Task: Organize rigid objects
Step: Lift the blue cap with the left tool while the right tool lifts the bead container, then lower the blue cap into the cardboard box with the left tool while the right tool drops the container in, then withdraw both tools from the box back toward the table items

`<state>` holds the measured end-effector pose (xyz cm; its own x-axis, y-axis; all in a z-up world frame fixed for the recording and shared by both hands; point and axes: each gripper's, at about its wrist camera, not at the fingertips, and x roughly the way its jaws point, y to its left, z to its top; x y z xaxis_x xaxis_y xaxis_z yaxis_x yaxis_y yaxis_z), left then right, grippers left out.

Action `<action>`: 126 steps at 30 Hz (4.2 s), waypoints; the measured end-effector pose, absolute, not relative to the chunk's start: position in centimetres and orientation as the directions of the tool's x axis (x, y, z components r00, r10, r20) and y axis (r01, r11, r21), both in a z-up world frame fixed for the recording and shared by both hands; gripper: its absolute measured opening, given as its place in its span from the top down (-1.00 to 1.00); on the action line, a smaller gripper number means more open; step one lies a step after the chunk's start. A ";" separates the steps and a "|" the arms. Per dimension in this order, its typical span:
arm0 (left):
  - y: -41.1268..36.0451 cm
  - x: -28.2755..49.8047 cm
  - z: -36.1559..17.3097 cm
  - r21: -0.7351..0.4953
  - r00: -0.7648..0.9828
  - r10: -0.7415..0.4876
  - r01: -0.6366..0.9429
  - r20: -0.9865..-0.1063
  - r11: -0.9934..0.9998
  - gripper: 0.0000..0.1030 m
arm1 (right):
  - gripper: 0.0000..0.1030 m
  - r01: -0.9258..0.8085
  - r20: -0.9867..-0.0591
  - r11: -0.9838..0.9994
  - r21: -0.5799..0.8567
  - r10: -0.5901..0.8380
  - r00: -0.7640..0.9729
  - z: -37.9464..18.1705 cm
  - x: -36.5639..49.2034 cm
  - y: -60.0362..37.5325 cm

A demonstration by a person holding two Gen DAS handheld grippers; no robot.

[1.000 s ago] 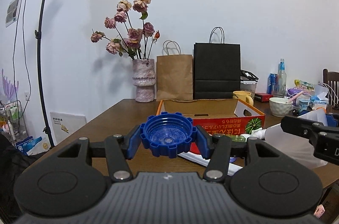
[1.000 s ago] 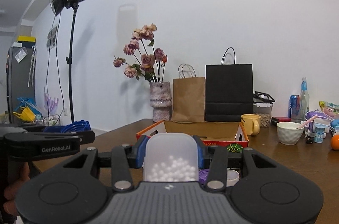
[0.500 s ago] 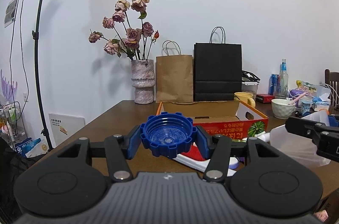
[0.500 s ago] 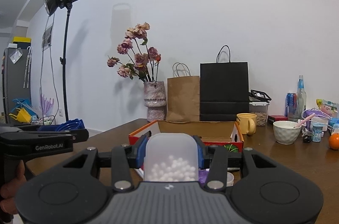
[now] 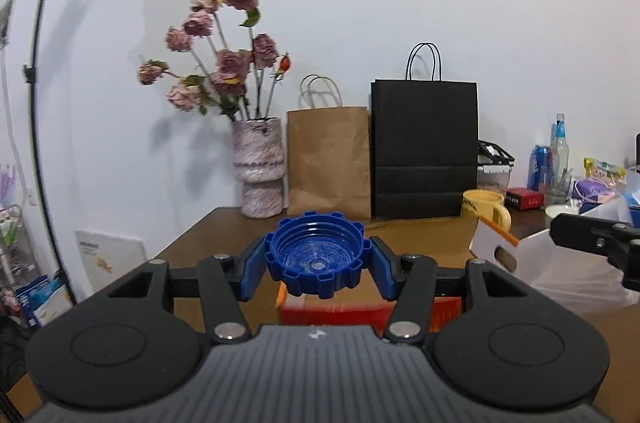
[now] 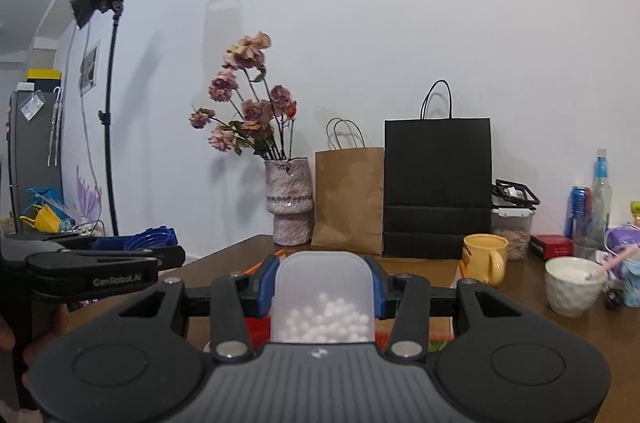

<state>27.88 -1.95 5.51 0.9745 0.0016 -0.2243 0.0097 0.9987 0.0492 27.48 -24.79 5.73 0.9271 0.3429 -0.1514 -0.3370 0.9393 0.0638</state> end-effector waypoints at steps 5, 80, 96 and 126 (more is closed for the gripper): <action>-2.3 34.4 6.6 0.064 0.977 0.005 0.009 -0.214 0.998 -0.07 | 0.15 -0.337 -0.180 0.939 0.062 0.343 0.922 7.2 35.0 -24.7; 2.4 23.4 5.0 0.001 0.991 -0.057 0.058 -0.123 0.998 -0.94 | -0.95 -0.254 -0.240 0.967 0.005 0.248 0.939 4.1 23.7 -26.7; 4.2 11.0 0.5 -0.004 0.990 -0.082 0.082 -0.115 0.997 -0.99 | -0.98 -0.270 -0.207 0.960 0.073 0.279 0.938 -0.4 11.1 -26.3; 3.8 16.7 -3.5 -0.010 0.956 -0.036 0.034 -0.290 0.999 -1.00 | -0.70 -0.272 -0.368 0.955 0.120 0.298 0.881 -5.2 14.0 -25.4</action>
<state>16.71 3.78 -3.50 0.9563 -0.0359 -0.2901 0.0345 0.9994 -0.0101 14.04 -25.44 -5.19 0.8810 0.2975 -0.3678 -0.2724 0.9547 0.1198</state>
